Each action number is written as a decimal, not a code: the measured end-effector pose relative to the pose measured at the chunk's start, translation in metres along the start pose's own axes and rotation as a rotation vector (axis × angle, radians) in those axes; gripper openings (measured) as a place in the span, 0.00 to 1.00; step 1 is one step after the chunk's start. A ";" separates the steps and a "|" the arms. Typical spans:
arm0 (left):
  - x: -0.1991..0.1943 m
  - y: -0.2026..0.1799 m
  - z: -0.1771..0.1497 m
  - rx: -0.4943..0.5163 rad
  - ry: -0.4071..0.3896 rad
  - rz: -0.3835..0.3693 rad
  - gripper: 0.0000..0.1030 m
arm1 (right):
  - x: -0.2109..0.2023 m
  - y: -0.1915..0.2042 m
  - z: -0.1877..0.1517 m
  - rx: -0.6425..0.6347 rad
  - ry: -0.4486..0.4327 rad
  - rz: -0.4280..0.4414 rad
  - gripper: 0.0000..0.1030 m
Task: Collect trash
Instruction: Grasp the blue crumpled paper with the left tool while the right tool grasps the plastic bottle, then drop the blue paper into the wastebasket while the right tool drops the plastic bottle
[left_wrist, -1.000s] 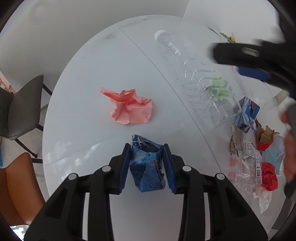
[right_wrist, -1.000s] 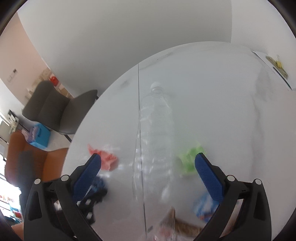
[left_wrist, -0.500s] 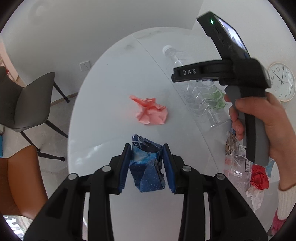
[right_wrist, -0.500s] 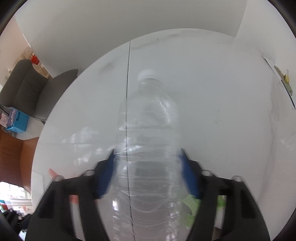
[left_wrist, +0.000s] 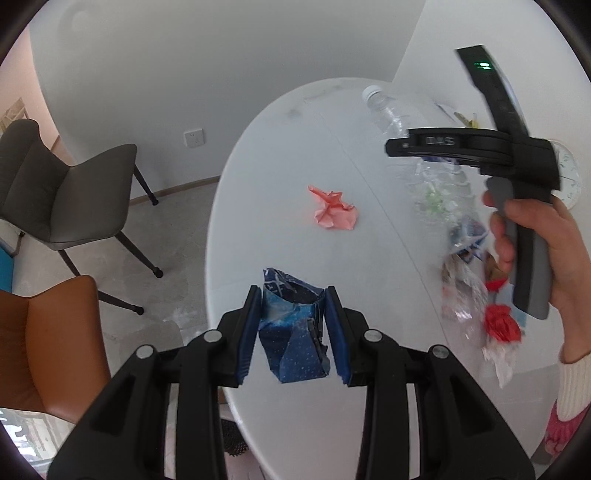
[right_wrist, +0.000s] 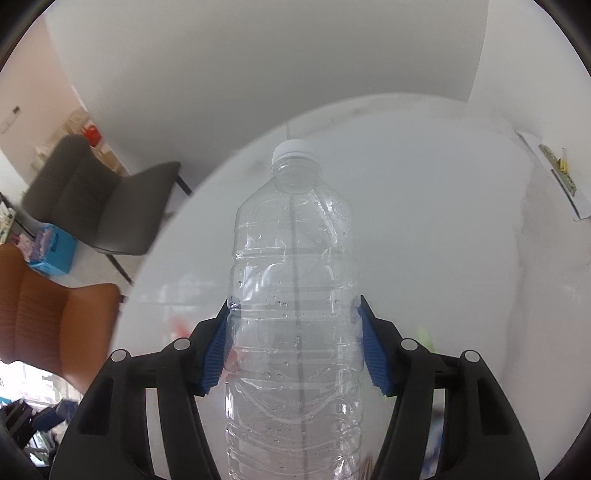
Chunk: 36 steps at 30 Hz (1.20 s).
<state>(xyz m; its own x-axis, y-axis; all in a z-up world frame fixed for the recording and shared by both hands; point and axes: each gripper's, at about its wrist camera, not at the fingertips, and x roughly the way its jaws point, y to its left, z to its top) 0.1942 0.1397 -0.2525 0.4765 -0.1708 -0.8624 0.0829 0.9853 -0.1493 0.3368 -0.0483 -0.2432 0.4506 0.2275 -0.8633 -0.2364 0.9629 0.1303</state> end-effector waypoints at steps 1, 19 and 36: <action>-0.011 0.002 -0.006 0.004 -0.003 -0.008 0.33 | -0.017 0.005 -0.010 0.004 -0.010 0.019 0.61; -0.109 0.059 -0.159 0.204 0.106 -0.103 0.33 | -0.144 0.159 -0.201 0.039 0.041 0.190 0.61; -0.091 0.088 -0.213 0.240 0.215 -0.174 0.63 | -0.156 0.208 -0.275 0.094 0.051 0.168 0.61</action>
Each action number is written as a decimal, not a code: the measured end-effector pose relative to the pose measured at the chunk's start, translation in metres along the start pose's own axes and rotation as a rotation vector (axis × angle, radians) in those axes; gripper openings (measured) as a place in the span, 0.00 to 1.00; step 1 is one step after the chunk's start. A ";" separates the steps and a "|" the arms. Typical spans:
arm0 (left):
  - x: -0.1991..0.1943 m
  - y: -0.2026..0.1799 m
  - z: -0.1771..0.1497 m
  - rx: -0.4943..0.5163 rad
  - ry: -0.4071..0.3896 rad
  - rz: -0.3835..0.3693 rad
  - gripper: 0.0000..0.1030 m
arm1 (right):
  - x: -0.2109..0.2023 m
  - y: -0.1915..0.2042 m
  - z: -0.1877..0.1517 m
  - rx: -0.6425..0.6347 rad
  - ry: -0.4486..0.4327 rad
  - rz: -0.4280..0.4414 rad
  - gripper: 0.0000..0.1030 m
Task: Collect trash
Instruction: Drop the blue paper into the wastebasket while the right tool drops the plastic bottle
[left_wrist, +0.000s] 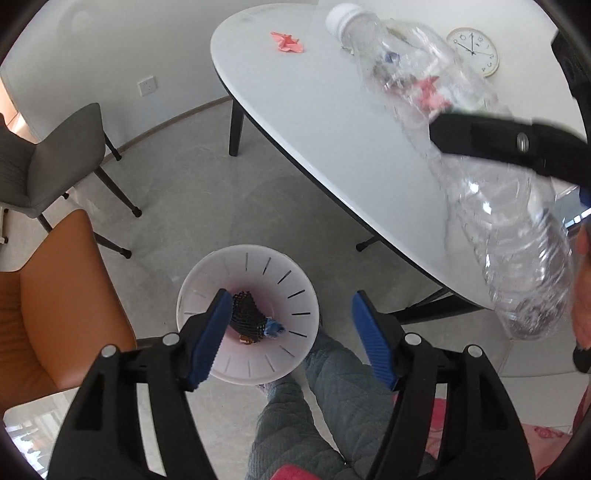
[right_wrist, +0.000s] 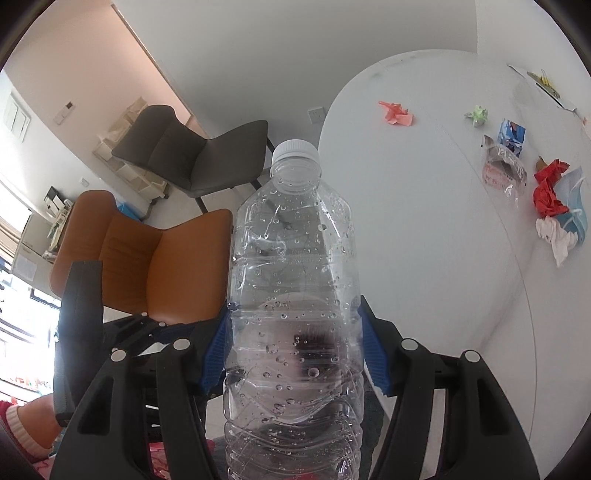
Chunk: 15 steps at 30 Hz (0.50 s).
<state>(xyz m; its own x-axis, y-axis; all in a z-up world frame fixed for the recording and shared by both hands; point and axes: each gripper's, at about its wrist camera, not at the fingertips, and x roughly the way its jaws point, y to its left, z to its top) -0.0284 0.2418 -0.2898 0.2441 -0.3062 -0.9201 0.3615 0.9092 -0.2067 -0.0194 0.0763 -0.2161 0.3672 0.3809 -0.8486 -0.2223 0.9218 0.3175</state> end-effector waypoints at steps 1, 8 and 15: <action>-0.004 0.003 0.000 -0.008 -0.009 0.002 0.63 | 0.000 0.002 -0.002 -0.002 -0.003 -0.001 0.61; -0.051 0.023 -0.003 -0.024 -0.100 0.097 0.76 | 0.012 0.015 -0.016 -0.042 0.014 0.017 0.61; -0.085 0.053 -0.011 -0.107 -0.161 0.147 0.81 | 0.044 0.031 -0.032 -0.089 0.087 0.035 0.61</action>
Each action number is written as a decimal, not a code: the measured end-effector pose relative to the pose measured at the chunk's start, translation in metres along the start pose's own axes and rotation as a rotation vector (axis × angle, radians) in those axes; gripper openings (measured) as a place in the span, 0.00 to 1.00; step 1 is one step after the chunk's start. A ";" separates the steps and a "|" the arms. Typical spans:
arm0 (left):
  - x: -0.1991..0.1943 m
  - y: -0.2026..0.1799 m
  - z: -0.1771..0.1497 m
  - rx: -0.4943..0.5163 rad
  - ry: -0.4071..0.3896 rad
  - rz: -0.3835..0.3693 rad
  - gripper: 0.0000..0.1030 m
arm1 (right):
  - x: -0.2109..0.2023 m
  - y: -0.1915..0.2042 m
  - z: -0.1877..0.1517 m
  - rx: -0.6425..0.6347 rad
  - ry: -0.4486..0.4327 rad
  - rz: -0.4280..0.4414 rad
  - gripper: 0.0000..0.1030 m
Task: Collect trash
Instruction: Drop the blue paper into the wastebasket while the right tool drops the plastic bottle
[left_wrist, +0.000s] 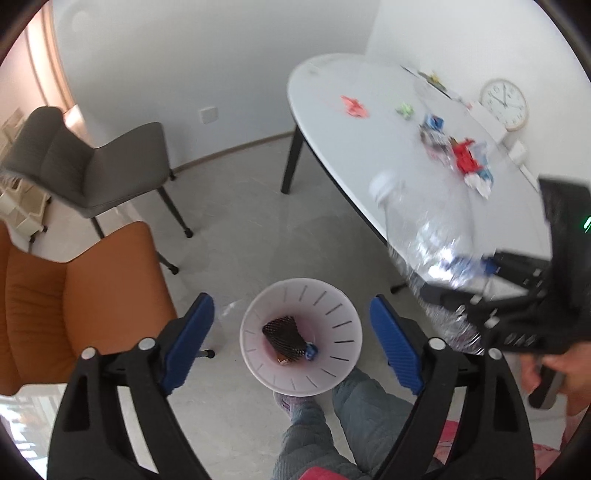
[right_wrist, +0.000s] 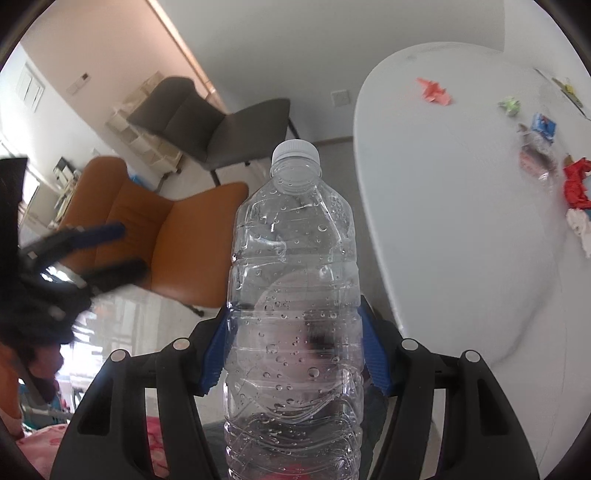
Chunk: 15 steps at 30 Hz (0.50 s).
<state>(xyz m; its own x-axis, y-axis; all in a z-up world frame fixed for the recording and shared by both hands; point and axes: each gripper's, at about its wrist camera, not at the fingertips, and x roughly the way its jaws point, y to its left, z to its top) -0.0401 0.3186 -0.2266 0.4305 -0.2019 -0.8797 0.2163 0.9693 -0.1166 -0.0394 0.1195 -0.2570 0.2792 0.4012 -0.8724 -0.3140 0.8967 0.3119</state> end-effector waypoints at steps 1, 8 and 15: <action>-0.003 0.003 -0.001 -0.008 -0.003 0.006 0.82 | 0.004 0.001 -0.001 -0.006 0.009 0.000 0.61; 0.002 0.002 -0.010 -0.018 0.036 0.025 0.82 | 0.041 0.015 -0.009 -0.063 0.101 -0.008 0.63; 0.008 0.003 -0.014 -0.031 0.064 0.026 0.83 | 0.047 0.017 -0.007 -0.074 0.122 -0.031 0.79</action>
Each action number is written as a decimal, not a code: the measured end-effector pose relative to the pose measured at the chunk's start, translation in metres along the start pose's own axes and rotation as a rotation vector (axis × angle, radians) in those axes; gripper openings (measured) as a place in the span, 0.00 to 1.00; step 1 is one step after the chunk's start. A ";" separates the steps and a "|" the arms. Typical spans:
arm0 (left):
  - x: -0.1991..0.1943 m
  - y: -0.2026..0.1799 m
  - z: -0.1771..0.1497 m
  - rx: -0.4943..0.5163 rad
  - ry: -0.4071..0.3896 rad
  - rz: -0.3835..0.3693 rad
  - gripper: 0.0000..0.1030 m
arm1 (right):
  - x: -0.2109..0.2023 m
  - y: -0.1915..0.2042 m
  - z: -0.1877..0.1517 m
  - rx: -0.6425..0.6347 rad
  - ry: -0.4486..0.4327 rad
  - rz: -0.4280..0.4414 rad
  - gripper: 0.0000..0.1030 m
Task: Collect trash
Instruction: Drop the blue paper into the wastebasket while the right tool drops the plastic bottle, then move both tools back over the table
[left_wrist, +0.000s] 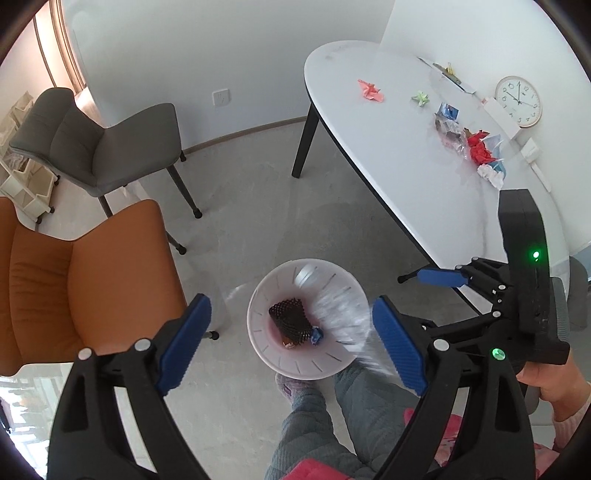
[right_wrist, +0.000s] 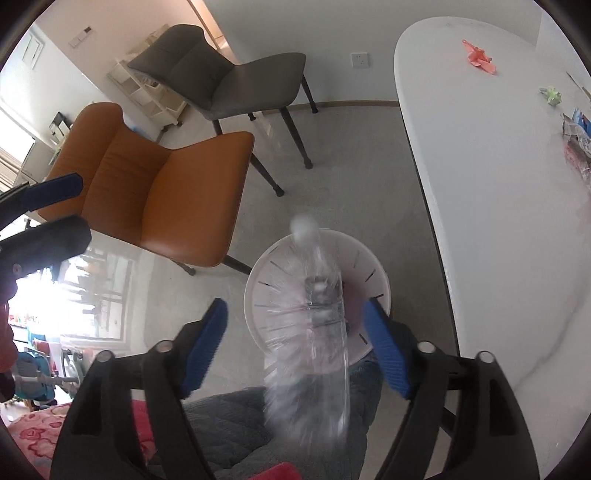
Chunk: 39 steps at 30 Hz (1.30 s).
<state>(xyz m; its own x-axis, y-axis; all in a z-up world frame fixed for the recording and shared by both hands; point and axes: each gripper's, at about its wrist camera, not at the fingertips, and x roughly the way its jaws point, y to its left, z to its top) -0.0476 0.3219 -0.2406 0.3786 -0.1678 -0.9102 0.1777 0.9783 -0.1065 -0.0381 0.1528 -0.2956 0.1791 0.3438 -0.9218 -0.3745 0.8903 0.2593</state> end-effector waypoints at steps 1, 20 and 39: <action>0.000 -0.001 0.000 0.000 -0.001 0.002 0.83 | -0.002 -0.001 0.000 0.000 -0.004 -0.004 0.79; -0.024 -0.055 0.047 0.110 -0.096 -0.107 0.92 | -0.120 -0.044 0.004 0.171 -0.207 -0.180 0.98; -0.019 -0.142 0.114 0.236 -0.134 -0.187 0.92 | -0.182 -0.150 -0.024 0.408 -0.272 -0.332 0.98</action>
<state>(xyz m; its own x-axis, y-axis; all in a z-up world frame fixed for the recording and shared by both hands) 0.0230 0.1725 -0.1626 0.4333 -0.3714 -0.8211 0.4549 0.8767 -0.1566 -0.0362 -0.0507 -0.1736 0.4734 0.0429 -0.8798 0.1125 0.9877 0.1087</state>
